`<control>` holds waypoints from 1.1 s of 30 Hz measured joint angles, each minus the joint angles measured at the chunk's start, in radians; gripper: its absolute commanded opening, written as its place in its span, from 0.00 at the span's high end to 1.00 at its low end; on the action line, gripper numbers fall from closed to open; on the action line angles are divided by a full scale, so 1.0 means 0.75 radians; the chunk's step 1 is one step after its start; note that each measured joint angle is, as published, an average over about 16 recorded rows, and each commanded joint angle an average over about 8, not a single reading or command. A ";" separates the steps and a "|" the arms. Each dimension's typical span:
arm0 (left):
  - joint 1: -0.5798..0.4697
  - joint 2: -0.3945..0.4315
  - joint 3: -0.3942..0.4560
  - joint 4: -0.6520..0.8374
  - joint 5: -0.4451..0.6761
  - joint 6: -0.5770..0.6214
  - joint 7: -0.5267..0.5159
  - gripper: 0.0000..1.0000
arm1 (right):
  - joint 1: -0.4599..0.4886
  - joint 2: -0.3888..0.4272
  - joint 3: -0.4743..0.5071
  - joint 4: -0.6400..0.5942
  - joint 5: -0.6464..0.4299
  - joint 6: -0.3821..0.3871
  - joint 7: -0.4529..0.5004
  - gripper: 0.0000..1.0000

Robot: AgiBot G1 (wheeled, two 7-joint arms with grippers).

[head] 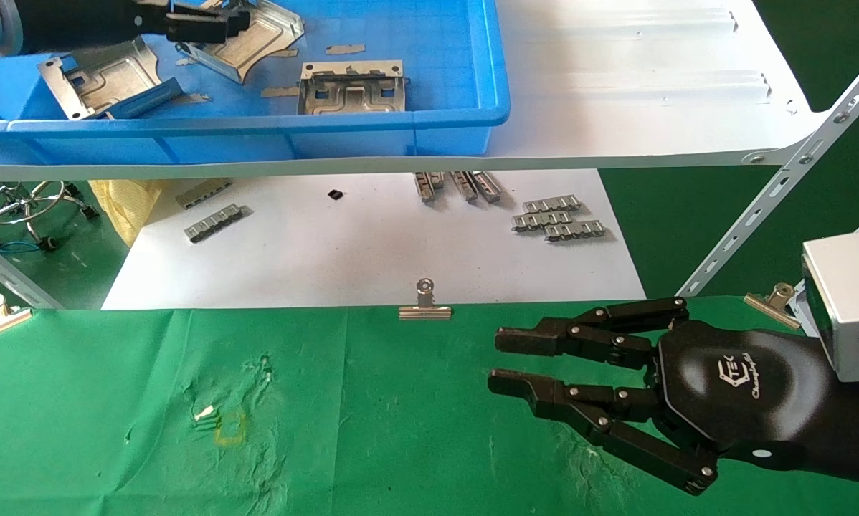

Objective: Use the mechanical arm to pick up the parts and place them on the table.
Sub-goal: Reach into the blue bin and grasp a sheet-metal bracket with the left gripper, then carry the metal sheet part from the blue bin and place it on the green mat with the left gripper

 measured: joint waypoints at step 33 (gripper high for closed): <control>0.017 -0.029 -0.037 0.023 -0.053 -0.039 0.097 1.00 | 0.000 0.000 0.000 0.000 0.000 0.000 0.000 0.00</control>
